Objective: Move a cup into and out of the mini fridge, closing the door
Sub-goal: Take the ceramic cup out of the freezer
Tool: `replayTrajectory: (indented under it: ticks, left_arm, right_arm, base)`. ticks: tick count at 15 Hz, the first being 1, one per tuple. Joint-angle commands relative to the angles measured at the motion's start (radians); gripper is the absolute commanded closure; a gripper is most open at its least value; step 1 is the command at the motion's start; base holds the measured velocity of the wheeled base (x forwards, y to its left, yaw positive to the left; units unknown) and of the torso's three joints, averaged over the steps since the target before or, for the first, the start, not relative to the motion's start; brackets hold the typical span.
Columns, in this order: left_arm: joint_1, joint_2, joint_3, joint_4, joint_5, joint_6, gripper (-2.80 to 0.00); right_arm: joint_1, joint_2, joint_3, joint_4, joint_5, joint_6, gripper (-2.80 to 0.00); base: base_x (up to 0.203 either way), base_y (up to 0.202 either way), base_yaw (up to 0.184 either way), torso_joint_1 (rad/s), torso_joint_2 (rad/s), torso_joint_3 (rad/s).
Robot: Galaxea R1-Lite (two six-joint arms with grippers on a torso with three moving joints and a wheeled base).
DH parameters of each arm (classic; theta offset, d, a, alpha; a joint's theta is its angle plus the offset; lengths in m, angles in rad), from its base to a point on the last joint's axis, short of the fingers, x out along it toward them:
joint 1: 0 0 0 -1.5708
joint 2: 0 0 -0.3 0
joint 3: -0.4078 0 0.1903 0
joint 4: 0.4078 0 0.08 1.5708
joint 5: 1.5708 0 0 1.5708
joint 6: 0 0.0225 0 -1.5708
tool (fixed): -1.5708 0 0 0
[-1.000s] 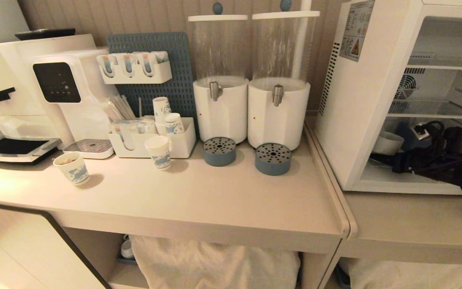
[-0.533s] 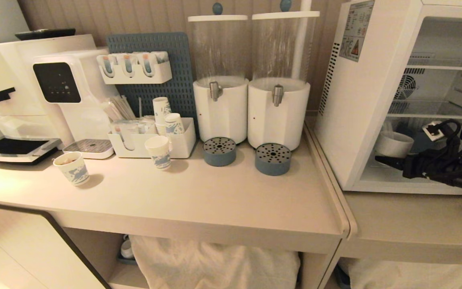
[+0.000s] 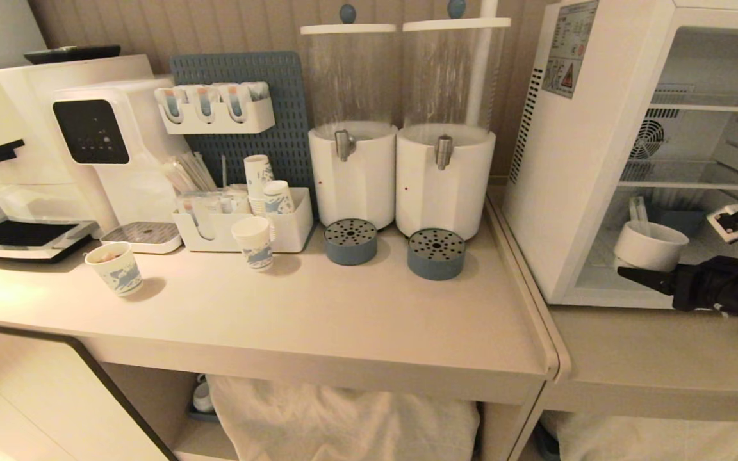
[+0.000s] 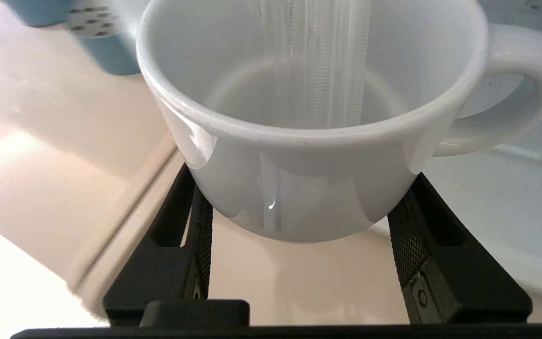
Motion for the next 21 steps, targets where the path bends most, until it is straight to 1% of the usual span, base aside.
replayTrajectory:
  ticks: [1, 6, 9, 11, 13, 16, 17, 18, 21]
  left_arm:
    - [0.001, 0.002, 0.000, 0.000, 0.000, 0.000, 0.00]
    - [0.001, 0.002, 0.000, 0.001, 0.000, 0.001, 0.00]
    - [0.001, 0.000, 0.000, 0.000, 0.000, 0.000, 0.00]
    - [0.001, 0.002, 0.000, 0.000, 0.000, 0.000, 0.00]
    - [0.001, 0.002, 0.000, 0.000, 0.000, 0.000, 0.00]
    - [0.001, 0.000, 0.000, 0.001, -0.001, 0.011, 0.00]
    - [0.001, 0.000, 0.000, 0.001, -0.001, 0.011, 0.00]
    - [0.001, 0.000, 0.000, 0.001, -0.001, 0.011, 0.00]
    - [0.001, 0.000, 0.000, 0.001, -0.001, 0.011, 0.00]
  right_arm:
    - [-0.008, -0.098, 0.048, -0.004, 0.011, -0.001, 0.00]
    - [-0.026, -0.267, 0.176, 0.000, 0.032, 0.002, 0.00]
    - [-0.060, -0.386, 0.244, 0.012, 0.052, 0.007, 0.00]
    - [-0.082, -0.506, 0.288, 0.035, 0.067, 0.016, 0.00]
    - [-0.101, -0.632, 0.303, 0.119, 0.088, 0.024, 0.00]
    - [-0.115, -0.822, 0.267, 0.368, 0.128, 0.027, 0.00]
    - [-0.118, -0.857, 0.253, 0.417, 0.147, 0.028, 0.00]
    - [-0.119, -0.877, 0.247, 0.435, 0.176, 0.031, 0.00]
    - [-0.120, -0.906, 0.263, 0.448, 0.185, 0.033, 0.00]
  base:
    - [0.000, 0.000, 0.000, 0.000, 0.00, 0.000]
    - [0.000, 0.000, 0.000, 0.000, 0.00, 0.000]
    - [0.000, 0.000, 0.000, 0.000, 0.00, 0.000]
    - [0.000, 0.000, 0.000, 0.000, 0.00, 0.000]
    - [0.000, 0.000, 0.000, 0.000, 0.00, 0.000]
    - [0.000, 0.000, 0.000, 0.000, 0.00, 0.000]
    - [0.000, 0.000, 0.000, 0.000, 0.00, 0.000]
    - [0.000, 0.000, 0.000, 0.000, 0.00, 0.000]
    - [0.000, 0.000, 0.000, 0.000, 0.00, 0.000]
